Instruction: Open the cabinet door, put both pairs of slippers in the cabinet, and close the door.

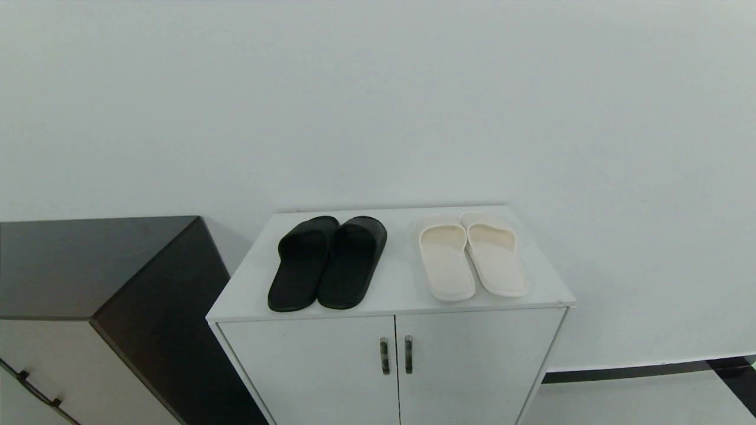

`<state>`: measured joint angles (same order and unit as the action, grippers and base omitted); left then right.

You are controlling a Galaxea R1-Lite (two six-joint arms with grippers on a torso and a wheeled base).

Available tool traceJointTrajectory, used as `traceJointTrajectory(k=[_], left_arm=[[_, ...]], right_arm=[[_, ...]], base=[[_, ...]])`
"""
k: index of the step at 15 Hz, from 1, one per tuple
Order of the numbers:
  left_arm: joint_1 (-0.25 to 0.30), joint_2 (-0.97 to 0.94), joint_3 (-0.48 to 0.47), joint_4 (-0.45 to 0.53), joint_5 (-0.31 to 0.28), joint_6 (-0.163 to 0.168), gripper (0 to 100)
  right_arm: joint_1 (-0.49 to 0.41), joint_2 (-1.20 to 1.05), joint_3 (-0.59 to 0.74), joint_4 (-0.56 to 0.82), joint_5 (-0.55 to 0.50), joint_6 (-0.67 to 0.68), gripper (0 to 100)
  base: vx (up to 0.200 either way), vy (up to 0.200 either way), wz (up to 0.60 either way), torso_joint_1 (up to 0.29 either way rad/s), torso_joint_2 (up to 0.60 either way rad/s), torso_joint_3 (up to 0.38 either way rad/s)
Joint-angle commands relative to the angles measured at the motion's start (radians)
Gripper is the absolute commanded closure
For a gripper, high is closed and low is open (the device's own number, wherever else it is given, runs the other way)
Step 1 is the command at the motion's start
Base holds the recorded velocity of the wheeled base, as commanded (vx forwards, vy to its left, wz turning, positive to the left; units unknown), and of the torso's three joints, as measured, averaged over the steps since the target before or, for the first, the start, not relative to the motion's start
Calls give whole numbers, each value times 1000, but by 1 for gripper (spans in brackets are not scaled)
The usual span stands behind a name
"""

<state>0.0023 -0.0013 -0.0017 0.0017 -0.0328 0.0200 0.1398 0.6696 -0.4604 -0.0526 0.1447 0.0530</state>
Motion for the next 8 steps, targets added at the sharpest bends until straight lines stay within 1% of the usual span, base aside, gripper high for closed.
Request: traceJointTrajectory(k=[1, 2, 3, 5, 6, 7, 8], left_arm=[[1, 1, 0, 0, 1, 0, 100], [1, 1, 0, 0, 1, 0, 100], [1, 1, 0, 0, 2, 0, 100], [1, 1, 0, 0, 2, -2, 100], [1, 1, 0, 0, 2, 0, 100], [1, 1, 0, 0, 2, 0, 100], [1, 1, 0, 0, 2, 0, 100]], right_arm=[[454, 496, -78, -331, -375, 120, 0], [537, 593, -115, -392, -479, 156, 0], [549, 686, -161, -421, -510, 165, 0], [551, 794, -224, -444, -514, 174, 0], [549, 889, -274, -483, -531, 182, 0], [549, 918, -296, -498, -545, 182, 0], [549, 986, -351, -510, -577, 188, 0]], base=[[0, 0, 0, 0, 0, 0], [0, 0, 0, 0, 0, 0], [0, 0, 0, 0, 0, 0], [0, 0, 0, 0, 0, 0], [0, 0, 0, 0, 0, 0], [0, 0, 0, 0, 0, 0], [0, 0, 0, 0, 0, 0]])
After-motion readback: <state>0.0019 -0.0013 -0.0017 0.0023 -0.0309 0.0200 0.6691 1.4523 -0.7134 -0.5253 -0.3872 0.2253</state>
